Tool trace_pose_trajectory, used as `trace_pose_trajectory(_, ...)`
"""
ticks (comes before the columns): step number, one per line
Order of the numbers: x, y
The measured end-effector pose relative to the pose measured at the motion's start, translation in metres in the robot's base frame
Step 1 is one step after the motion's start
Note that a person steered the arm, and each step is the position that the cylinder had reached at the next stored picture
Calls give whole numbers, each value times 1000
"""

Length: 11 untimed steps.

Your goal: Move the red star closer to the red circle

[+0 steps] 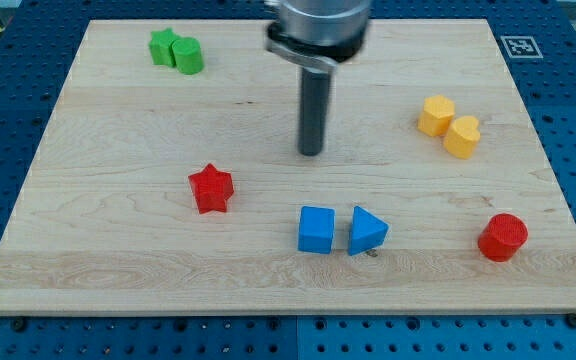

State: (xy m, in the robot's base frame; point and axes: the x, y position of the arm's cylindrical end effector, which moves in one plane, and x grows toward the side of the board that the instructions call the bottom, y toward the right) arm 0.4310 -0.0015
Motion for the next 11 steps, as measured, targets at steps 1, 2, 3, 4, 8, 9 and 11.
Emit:
trace_pose_trajectory(1, -8, -59)
trace_pose_trajectory(2, 8, -111)
trace_pose_trajectory(3, 21, -153)
trace_pose_trajectory(4, 66, -186)
trace_pose_trajectory(8, 65, -15)
trace_pose_trajectory(9, 67, 44)
trace_pose_trajectory(11, 64, 119)
